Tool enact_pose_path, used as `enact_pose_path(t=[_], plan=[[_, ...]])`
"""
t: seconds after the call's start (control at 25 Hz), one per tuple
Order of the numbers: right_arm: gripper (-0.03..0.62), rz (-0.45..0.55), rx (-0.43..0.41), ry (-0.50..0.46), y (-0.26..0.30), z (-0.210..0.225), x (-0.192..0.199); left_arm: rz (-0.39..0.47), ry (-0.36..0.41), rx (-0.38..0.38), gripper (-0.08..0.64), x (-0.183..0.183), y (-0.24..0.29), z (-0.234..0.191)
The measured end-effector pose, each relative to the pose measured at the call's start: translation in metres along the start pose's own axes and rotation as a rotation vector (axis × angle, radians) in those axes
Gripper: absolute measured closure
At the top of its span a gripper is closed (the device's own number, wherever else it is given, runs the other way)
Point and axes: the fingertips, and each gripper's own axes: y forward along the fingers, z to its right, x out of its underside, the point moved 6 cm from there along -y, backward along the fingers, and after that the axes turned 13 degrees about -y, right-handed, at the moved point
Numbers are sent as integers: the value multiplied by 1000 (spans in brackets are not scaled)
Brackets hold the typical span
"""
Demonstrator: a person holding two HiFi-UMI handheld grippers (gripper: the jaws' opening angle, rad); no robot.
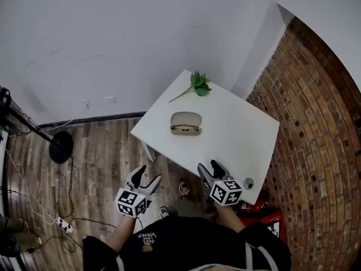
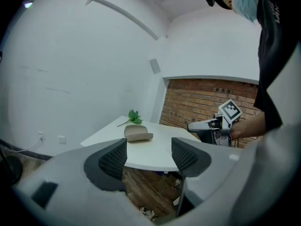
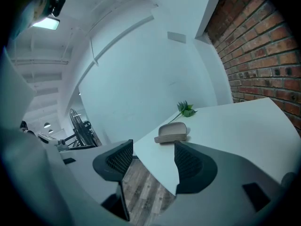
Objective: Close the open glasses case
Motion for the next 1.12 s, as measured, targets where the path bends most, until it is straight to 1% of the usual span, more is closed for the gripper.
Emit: enact_pose_path(t=[0.16, 0.36, 0.52, 0.68, 0.84, 1.0, 1.12], plan=[[336, -9, -9, -8, 20, 19, -7, 5, -7, -13, 268, -10, 25, -10], [336, -14, -24, -17, 53, 46, -19, -2, 1, -18, 268, -28, 65, -24], [337, -29, -38, -13, 75, 70, -24, -25, 3, -21, 268, -34, 105, -33], [339, -54, -53, -27, 98, 89, -25, -39, 36, -2, 268, -43, 144, -51], [341, -83, -88, -44, 120, 105, -23, -33, 30, 19, 258, -65, 188, -61], [345, -100, -140, -53, 137, 113, -19, -66, 64, 65, 231, -78, 228, -73], [347, -114, -155, -61, 152, 116, -17, -100, 79, 113, 216, -89, 256, -83]])
